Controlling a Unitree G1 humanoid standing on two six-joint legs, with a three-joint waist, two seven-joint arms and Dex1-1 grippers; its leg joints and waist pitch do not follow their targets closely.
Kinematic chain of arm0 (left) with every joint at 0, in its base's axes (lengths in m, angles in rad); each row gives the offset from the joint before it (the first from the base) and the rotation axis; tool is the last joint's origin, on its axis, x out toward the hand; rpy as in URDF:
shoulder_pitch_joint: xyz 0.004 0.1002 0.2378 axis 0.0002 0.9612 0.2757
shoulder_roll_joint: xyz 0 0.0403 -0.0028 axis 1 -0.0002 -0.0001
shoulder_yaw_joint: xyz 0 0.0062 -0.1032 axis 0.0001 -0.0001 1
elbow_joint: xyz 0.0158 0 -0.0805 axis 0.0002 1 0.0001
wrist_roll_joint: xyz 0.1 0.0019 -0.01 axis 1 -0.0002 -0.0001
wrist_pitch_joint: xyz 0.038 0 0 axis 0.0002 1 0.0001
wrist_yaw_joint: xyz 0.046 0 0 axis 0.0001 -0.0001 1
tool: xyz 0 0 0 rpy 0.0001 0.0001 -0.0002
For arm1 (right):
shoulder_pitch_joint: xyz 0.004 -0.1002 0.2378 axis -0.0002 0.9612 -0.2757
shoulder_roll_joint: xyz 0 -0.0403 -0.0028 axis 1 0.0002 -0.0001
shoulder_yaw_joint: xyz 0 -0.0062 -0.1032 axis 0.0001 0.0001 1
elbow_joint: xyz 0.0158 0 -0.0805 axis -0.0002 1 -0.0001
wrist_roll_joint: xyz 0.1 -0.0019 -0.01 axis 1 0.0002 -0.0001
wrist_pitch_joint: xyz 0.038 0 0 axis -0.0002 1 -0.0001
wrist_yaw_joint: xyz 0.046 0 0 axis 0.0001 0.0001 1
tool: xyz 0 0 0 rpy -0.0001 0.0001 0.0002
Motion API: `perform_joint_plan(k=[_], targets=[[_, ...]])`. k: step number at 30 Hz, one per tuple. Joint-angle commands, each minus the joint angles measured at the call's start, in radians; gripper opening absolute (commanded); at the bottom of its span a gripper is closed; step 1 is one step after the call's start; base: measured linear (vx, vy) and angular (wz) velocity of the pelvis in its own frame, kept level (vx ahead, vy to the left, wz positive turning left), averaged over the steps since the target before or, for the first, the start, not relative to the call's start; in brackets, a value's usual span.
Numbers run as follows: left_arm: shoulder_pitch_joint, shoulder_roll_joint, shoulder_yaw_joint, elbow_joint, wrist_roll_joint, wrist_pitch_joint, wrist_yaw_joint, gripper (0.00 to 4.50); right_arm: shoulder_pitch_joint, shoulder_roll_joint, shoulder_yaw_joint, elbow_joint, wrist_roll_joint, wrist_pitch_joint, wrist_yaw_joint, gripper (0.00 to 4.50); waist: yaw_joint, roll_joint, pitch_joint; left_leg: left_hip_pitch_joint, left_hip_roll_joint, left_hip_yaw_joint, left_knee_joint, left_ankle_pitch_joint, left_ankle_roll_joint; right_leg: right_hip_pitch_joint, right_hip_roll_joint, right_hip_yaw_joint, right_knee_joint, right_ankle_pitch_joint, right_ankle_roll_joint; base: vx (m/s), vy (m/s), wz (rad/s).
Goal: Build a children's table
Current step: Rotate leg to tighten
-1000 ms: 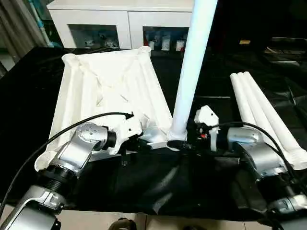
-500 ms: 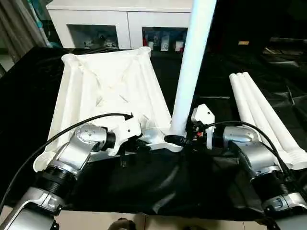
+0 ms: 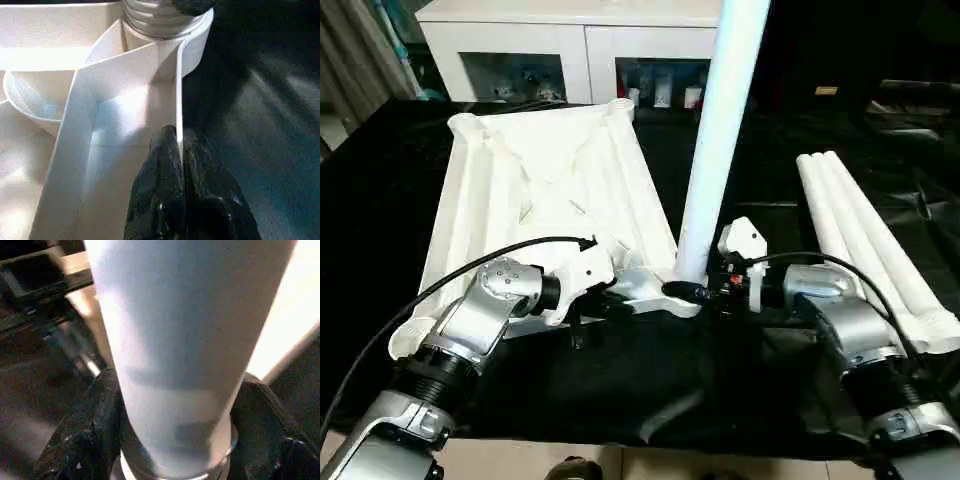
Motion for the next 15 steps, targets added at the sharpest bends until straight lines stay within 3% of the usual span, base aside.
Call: perform_joint_plan(k=[1, 2, 3, 8, 10, 11, 12, 14, 15], targets=[[-0.030, -0.039, 0.005, 0.039, 0.022, 0.036, 0.075, 0.00, 0.017, 0.041, -0.017, 0.096, -0.049, 0.045, -0.160, 2.62, -0.004, -0.004, -0.052, 0.034, 0.052, -0.033, -0.092, -0.396, -0.008, 0.034, -0.048, 0.038, -0.086, -0.376, -0.217, 0.000, 0.000, 0.00], [-0.034, -0.044, 0.005, 0.046, 0.027, 0.038, 0.085, 0.00, 0.018, 0.047, -0.021, 0.101, -0.049, 0.046, -0.174, 2.62, -0.006, -0.004, -0.051, 0.040, 0.052, -0.036, -0.094, -0.429, -0.026, 0.032, -0.049, 0.037, -0.091, -0.427, -0.201, 0.000, 0.000, 0.00], [-0.045, -0.059, 0.005, 0.065, 0.038, 0.056, 0.117, 0.00, 0.018, 0.068, -0.034, 0.115, -0.050, 0.046, -0.222, 2.62, -0.010, -0.005, -0.048, 0.047, 0.051, -0.043, -0.100, -0.478, -0.056, 0.032, -0.051, 0.035, -0.101, -0.497, -0.163, 0.000, 0.000, 0.00], [-0.099, -0.137, 0.021, 0.147, 0.073, 0.140, 0.272, 0.00, -0.003, 0.152, -0.090, 0.196, -0.065, 0.050, -0.464, 2.61, -0.023, -0.002, -0.045, 0.058, 0.047, -0.053, -0.101, -0.543, -0.072, 0.023, -0.054, 0.029, -0.120, -0.591, -0.117, -0.021, 0.004, -0.01], [-0.122, -0.172, 0.027, 0.180, 0.083, 0.179, 0.334, 0.00, -0.021, 0.184, -0.113, 0.236, -0.072, 0.046, -0.567, 2.61, -0.030, 0.004, -0.044, 0.064, 0.046, -0.059, -0.104, -0.589, -0.077, 0.023, -0.050, 0.018, -0.131, -0.611, -0.095, -0.026, 0.007, -0.01], [-0.144, -0.205, 0.032, 0.211, 0.091, 0.204, 0.390, 0.00, -0.042, 0.217, -0.140, 0.274, -0.064, 0.049, -0.654, 2.61, -0.032, 0.005, -0.045, 0.061, 0.046, -0.060, -0.107, -0.596, -0.077, 0.027, -0.049, 0.015, -0.131, -0.605, -0.090, -0.054, 0.031, -0.08], [-0.151, -0.216, 0.035, 0.222, 0.092, 0.210, 0.406, 0.00, -0.050, 0.229, -0.151, 0.287, -0.060, 0.050, -0.681, 2.61, -0.036, 0.010, -0.043, 0.065, 0.047, -0.062, -0.111, -0.625, -0.087, 0.023, -0.046, 0.010, -0.134, -0.600, -0.090, -0.054, 0.031, -0.08], [-0.181, -0.263, 0.038, 0.264, 0.102, 0.226, 0.464, 0.00, -0.084, 0.276, -0.188, 0.337, -0.052, 0.044, -0.788, 2.61, -0.048, 0.016, -0.036, 0.081, 0.047, -0.067, -0.117, -0.730, -0.093, 0.022, -0.033, -0.019, -0.151, -0.602, -0.065, -0.068, 0.044, -0.05], [-0.188, -0.273, 0.036, 0.271, 0.106, 0.227, 0.472, 0.00, -0.094, 0.289, -0.195, 0.347, -0.051, 0.042, -0.806, 2.61, -0.053, 0.030, -0.024, 0.084, 0.056, -0.066, -0.145, -0.834, -0.106, 0.028, -0.011, -0.049, -0.145, -0.569, -0.056, -0.065, 0.049, -0.04]])
